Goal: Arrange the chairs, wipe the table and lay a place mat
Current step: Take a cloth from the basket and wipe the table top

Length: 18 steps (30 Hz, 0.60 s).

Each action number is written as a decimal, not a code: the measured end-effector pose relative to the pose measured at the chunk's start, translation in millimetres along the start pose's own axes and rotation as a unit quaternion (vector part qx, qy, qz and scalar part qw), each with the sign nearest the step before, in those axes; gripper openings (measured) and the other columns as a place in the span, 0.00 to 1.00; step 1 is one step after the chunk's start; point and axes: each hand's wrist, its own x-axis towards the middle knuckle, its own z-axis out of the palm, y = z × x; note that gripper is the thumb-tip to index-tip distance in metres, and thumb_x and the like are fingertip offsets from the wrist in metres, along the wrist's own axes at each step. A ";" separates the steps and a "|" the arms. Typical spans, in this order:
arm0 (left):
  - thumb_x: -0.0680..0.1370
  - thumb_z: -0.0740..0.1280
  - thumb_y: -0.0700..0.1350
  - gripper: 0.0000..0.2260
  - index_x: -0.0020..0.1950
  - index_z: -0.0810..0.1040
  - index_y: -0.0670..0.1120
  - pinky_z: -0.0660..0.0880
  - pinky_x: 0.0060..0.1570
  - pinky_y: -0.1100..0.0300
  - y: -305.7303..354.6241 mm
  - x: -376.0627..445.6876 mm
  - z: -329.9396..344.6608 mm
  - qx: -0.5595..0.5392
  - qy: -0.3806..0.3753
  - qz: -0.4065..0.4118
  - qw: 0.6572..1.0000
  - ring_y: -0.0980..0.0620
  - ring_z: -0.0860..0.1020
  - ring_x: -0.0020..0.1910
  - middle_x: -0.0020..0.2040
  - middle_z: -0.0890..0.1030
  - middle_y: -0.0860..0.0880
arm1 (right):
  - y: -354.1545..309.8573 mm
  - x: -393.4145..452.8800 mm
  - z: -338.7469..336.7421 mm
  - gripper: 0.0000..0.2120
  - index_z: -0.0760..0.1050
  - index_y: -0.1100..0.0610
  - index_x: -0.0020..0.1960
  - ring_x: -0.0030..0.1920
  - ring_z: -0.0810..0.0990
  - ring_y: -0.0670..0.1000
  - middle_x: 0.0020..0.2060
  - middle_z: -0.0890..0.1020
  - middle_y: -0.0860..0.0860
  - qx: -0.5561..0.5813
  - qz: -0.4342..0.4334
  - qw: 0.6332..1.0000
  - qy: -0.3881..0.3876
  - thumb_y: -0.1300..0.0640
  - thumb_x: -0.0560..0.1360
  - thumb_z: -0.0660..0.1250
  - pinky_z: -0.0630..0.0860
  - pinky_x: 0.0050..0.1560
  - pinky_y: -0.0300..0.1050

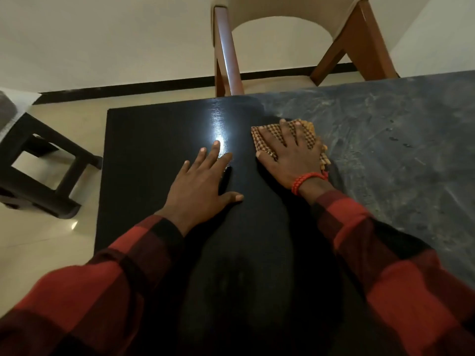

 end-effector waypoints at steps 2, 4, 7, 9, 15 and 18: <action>0.74 0.67 0.67 0.43 0.82 0.49 0.57 0.51 0.79 0.41 -1.9 8.9 -0.3 -0.005 -0.002 0.002 1.000 0.47 0.44 0.82 0.83 0.41 0.52 | -2.6 23.7 -0.6 0.30 0.52 0.34 0.79 0.81 0.48 0.59 0.82 0.52 0.49 0.008 0.025 1.000 0.000 0.32 0.78 0.49 0.46 0.73 0.75; 0.72 0.69 0.68 0.45 0.82 0.51 0.58 0.51 0.79 0.41 -3.9 16.4 -1.6 -0.022 -0.008 -0.001 1.000 0.43 0.43 0.82 0.83 0.42 0.52 | -8.1 44.9 0.0 0.30 0.51 0.34 0.79 0.81 0.48 0.60 0.82 0.52 0.49 0.003 0.027 1.000 0.004 0.31 0.78 0.47 0.46 0.73 0.76; 0.69 0.72 0.69 0.48 0.82 0.52 0.59 0.52 0.77 0.41 -4.2 23.6 -4.3 -0.037 -0.021 -0.014 0.999 0.38 0.44 0.81 0.83 0.42 0.51 | -13.2 72.7 -3.0 0.30 0.50 0.34 0.79 0.81 0.47 0.60 0.82 0.51 0.49 -0.001 -0.005 1.000 -0.005 0.31 0.78 0.47 0.45 0.73 0.76; 0.68 0.74 0.68 0.49 0.82 0.52 0.58 0.51 0.77 0.41 -4.3 25.7 -4.8 -0.036 -0.023 -0.021 0.999 0.39 0.45 0.81 0.83 0.42 0.50 | -16.8 93.3 -4.0 0.30 0.49 0.33 0.79 0.81 0.47 0.60 0.82 0.50 0.49 0.009 0.007 1.000 -0.009 0.31 0.78 0.47 0.44 0.73 0.76; 0.66 0.76 0.66 0.53 0.82 0.52 0.54 0.50 0.78 0.43 -4.1 24.9 -0.9 -0.078 0.001 -0.042 0.996 0.42 0.45 0.82 0.83 0.48 0.47 | -26.9 133.4 -4.6 0.30 0.50 0.33 0.79 0.81 0.45 0.60 0.82 0.50 0.48 0.017 0.029 0.999 -0.020 0.30 0.77 0.46 0.43 0.72 0.76; 0.66 0.77 0.65 0.53 0.82 0.51 0.52 0.49 0.78 0.44 -5.6 22.4 -1.2 -0.087 0.005 -0.044 0.995 0.43 0.45 0.82 0.83 0.49 0.45 | -24.4 133.1 -9.4 0.30 0.48 0.33 0.79 0.81 0.44 0.60 0.83 0.49 0.48 0.013 0.017 0.999 -0.042 0.30 0.78 0.45 0.42 0.72 0.77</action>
